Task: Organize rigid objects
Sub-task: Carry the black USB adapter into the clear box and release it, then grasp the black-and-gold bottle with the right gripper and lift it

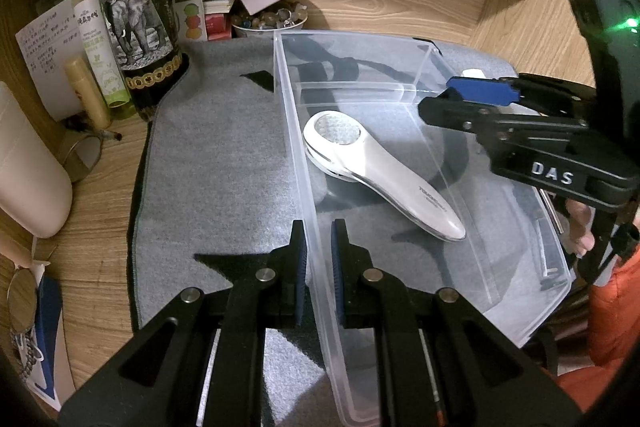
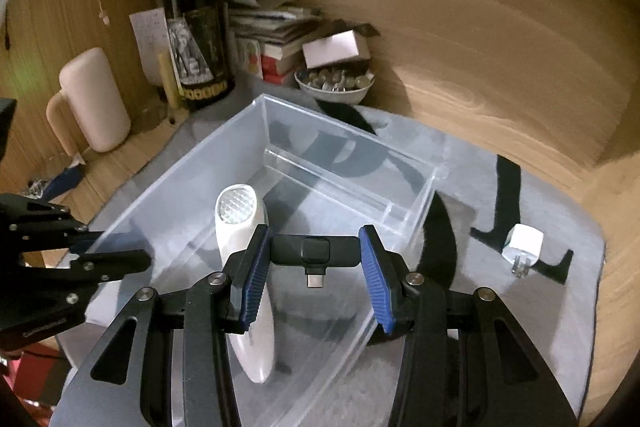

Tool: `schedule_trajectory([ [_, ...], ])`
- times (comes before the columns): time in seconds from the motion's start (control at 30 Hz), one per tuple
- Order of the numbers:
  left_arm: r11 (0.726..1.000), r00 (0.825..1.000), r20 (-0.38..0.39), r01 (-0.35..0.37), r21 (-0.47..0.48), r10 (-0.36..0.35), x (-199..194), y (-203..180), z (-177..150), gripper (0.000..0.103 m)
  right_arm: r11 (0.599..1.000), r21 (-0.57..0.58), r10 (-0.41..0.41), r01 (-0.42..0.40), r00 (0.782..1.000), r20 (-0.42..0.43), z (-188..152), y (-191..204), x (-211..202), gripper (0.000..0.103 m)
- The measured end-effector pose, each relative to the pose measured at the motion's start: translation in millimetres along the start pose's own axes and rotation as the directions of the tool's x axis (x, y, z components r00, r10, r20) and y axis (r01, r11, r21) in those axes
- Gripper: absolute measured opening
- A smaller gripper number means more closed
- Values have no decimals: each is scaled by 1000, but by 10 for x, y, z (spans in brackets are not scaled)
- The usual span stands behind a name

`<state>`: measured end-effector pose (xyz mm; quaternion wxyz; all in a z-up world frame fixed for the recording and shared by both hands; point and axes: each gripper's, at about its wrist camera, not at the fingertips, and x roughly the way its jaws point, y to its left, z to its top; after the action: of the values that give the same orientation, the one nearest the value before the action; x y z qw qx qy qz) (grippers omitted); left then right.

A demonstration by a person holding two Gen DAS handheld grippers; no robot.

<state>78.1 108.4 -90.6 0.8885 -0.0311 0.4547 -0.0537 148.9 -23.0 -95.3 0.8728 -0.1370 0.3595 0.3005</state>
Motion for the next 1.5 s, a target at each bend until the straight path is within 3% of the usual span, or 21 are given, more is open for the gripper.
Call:
schedule_trajectory([
  [0.3,1000,1000,8,-1,-16,1,-6,3,-12,11,1000,17,12,-11,999,-42,50,-65,116,45],
  [0.37,1000,1000,8,2,-20,-2,-7,11,-10,11,1000,15,2,-2,999,-36,55,-67,99,49],
  [0.77,1000,1000,2,0,-7,0,-6,8,5,11,998,45,-51,50,998,35,-102,-147,-325,53],
  [1.0,1000,1000,6,0,4,0,-3,1,0,11,986,116,-125,119,991,39,-386,-249,-602,54],
  [1.2,1000,1000,10,5,11,-5,-3,8,-6,11,962,191,-197,195,980,-10,-704,-337,-685,54],
  [1.5,1000,1000,16,1,25,-2,-10,-9,-21,11,928,309,-193,208,978,-78,-1235,-439,-750,54],
])
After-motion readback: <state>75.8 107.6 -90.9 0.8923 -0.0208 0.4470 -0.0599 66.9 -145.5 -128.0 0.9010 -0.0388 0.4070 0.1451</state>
